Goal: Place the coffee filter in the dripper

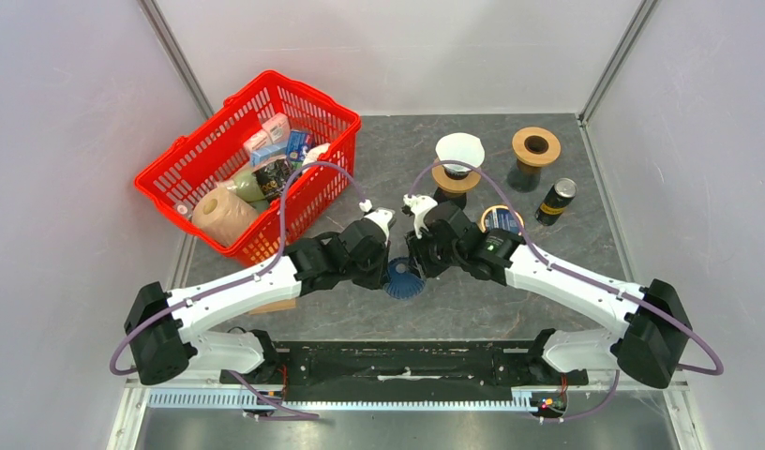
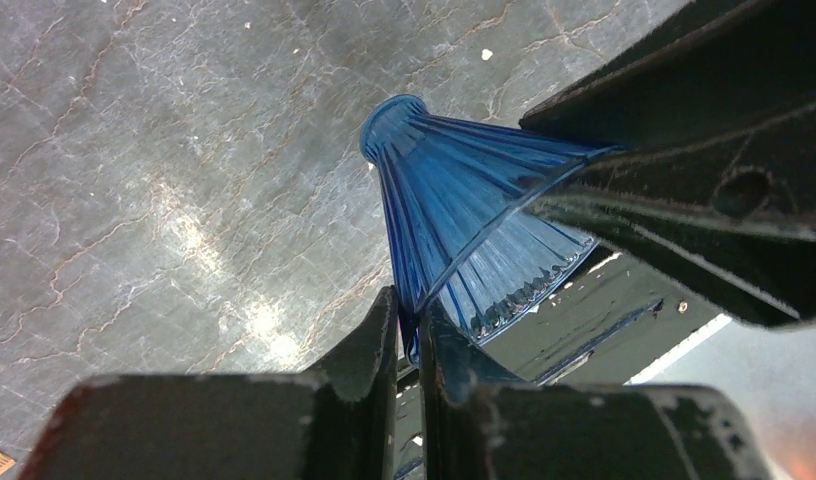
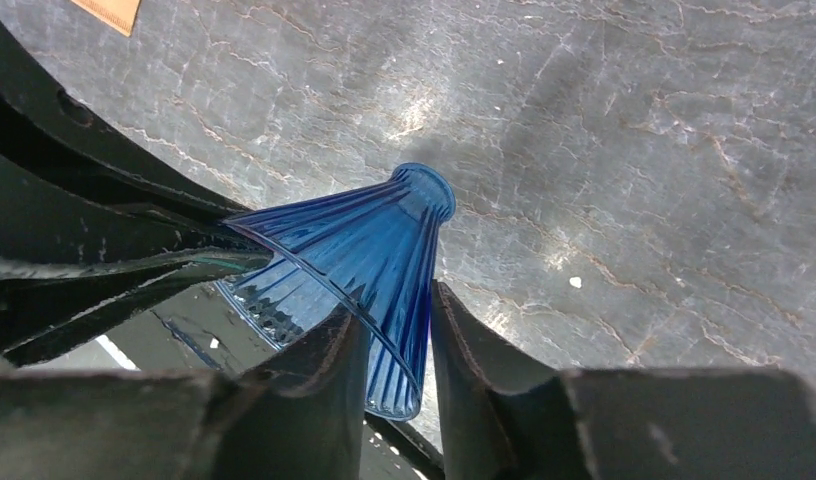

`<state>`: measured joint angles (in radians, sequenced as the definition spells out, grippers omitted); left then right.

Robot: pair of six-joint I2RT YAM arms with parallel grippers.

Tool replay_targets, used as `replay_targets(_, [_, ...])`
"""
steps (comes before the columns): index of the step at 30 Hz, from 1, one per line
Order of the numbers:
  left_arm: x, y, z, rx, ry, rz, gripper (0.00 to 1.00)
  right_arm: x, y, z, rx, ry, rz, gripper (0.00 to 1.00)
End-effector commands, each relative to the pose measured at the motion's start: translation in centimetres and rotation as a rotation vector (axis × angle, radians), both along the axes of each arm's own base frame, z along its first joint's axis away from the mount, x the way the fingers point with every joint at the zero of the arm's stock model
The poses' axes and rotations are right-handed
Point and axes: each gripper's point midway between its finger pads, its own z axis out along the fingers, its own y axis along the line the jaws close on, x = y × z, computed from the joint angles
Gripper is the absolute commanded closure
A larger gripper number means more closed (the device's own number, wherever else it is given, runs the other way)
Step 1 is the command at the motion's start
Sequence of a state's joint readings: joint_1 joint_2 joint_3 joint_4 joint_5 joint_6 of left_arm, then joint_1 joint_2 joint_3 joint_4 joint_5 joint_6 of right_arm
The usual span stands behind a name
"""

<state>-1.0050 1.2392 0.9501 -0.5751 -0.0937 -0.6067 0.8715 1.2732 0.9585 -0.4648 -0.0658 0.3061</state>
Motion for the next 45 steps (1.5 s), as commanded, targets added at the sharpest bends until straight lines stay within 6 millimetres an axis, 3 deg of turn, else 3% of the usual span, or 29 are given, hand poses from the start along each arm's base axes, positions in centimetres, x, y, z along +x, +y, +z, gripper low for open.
replay_targets(1, [0.3, -1.8, 2.4, -0.087, -0.007, -0.014, 0.98, 2.1, 0.5, 2.1, 0.021, -0.093, -0.074, 0.73])
replay_targets(5, [0.3, -2.1, 2.7, -0.093, -0.011, -0.022, 0.98, 2.5, 0.1, 2.3, 0.016, -0.103, -0.12, 0.93])
replay_targets(6, [0.2, -2.1, 2.9, -0.097, -0.012, -0.028, 0.94, 2.6, -0.1, 2.2, 0.01, -0.099, -0.135, 0.97])
replay_targets(8, [0.2, -2.3, 3.5, -0.114, -0.024, -0.041, 0.72, 2.9, -0.6, 2.1, -0.008, -0.101, -0.169, 1.0])
replay_targets(11, [0.3, -2.2, 4.7, -0.146, -0.059, -0.046, 0.23, 3.3, -1.6, 2.4, -0.039, -0.11, -0.223, 1.0])
replay_targets(13, [0.5, -1.6, 6.0, -0.176, -0.106, -0.035, 0.14, 3.6, -2.5, 2.8, -0.062, -0.111, -0.262, 1.0])
replay_targets(18, [2.3, 2.1, 8.0, -0.208, -0.265, 0.136, 0.11, 3.5, -4.8, 3.6, -0.028, 0.008, -0.314, 1.0])
replay_targets(22, [3.5, 6.0, 8.9, -0.225, -0.386, 0.299, 0.1, 3.0, -5.5, 5.7, 0.095, 0.101, -0.287, 1.0])
replay_targets(27, [4.0, 9.3, 7.6, -0.168, -0.441, 0.403, 0.09, 1.7, -4.0, 10.0, 0.274, 0.207, -0.165, 1.0])
replay_targets(30, [4.2, 10.1, 6.7, -0.141, -0.446, 0.429, 0.09, 2.1, -4.1, 13.5, 0.305, 0.146, -0.148, 1.0])
replay_targets(34, [4.7, 10.0, 5.8, -0.133, -0.434, 0.432, 0.08, 4.4, -6.0, 17.6, 0.336, 0.039, -0.24, 1.0])
replay_targets(38, [5.1, 9.4, 4.9, -0.148, -0.425, 0.413, 0.08, 7.7, -8.0, 19.6, 0.364, 0.002, -0.357, 1.0])
replay_targets(40, [5.3, 9.5, 4.5, -0.14, -0.421, 0.415, 0.08, 10.0, -9.7, 20.9, 0.391, -0.009, -0.421, 1.0])
replay_targets(45, [5.2, 9.7, 3.5, -0.131, -0.402, 0.41, 0.07, 16.5, -17.1, 22.4, 0.474, 0.032, -0.64, 1.0])
